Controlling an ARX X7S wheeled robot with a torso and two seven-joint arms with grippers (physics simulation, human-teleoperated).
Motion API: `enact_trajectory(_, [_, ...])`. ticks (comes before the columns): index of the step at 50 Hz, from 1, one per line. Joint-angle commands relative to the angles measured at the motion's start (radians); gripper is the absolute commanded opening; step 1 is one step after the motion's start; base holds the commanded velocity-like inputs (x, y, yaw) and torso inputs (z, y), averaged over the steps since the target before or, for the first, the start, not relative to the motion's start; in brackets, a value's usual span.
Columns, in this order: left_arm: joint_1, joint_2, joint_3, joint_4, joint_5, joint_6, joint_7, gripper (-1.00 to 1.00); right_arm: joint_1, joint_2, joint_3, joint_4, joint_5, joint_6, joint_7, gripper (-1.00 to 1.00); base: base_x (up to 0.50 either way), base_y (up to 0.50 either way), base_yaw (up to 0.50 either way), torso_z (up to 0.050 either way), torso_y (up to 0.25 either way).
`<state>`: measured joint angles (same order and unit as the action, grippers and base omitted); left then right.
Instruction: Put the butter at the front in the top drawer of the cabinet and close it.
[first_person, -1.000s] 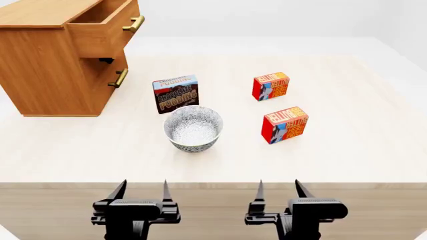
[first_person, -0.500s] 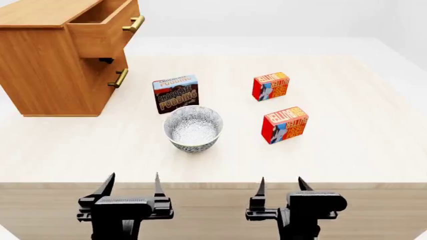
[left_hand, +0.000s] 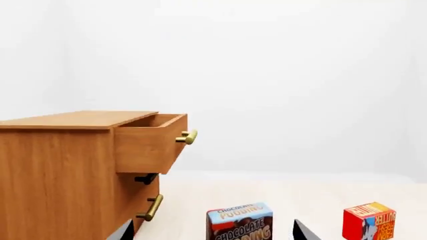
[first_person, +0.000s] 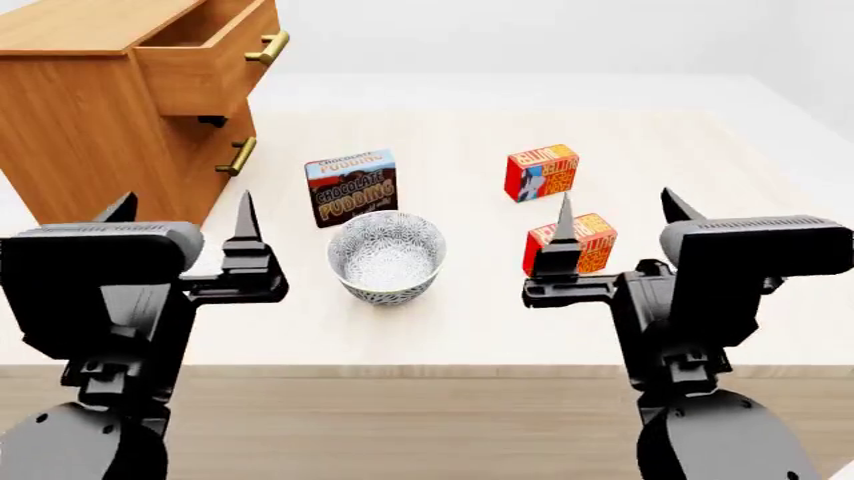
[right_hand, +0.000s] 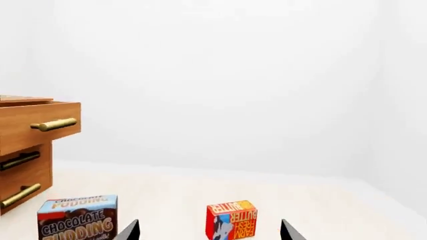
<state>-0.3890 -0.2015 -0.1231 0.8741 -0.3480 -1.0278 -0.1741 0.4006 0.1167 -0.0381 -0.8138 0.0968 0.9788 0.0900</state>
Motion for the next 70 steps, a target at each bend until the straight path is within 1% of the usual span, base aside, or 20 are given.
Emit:
enact_trajectory(1, [-0.274, 0.008, -0.029, 0.053, -0.080, -0.387, -0.085, 1.00, 0.191, -0.042, 0.049, -0.049, 0.047, 0.247, 0.010, 1.00, 0.00, 0.00, 0.00, 0.000, 0.000])
enact_trajectory(4, [-0.291, 0.028, -0.057, 0.045, -0.107, -0.434, -0.071, 1.00, 0.191, -0.047, 0.043, -0.042, 0.058, 0.253, 0.009, 1.00, 0.00, 0.00, 0.00, 0.000, 0.000])
enact_trajectory(11, [-0.319, 0.025, -0.059, 0.070, -0.128, -0.462, -0.075, 1.00, 0.200, -0.078, 0.115, -0.068, 0.149, 0.268, -0.058, 1.00, 0.10, 0.00, 0.00, 0.000, 0.000])
enact_trajectory(16, [-0.313, 0.018, -0.054, 0.057, -0.127, -0.442, -0.080, 1.00, 0.197, -0.085, 0.143, -0.065, 0.188, 0.261, -0.071, 1.00, 0.44, 0.00, 0.00, 0.000, 0.000])
enact_trajectory(37, [-0.279, -0.024, -0.003, 0.003, -0.111, -0.343, -0.091, 1.00, 0.193, -0.070, 0.125, -0.009, 0.233, 0.202, -0.030, 1.00, 0.50, 0.00, 0.00, 0.000, 0.000])
enact_trajectory(70, [-0.242, -0.059, 0.019, -0.010, -0.123, -0.268, -0.085, 1.00, 0.187, -0.052, 0.108, 0.029, 0.298, 0.177, 0.044, 1.00, 0.50, 0.00, 0.00, 0.000, 0.001])
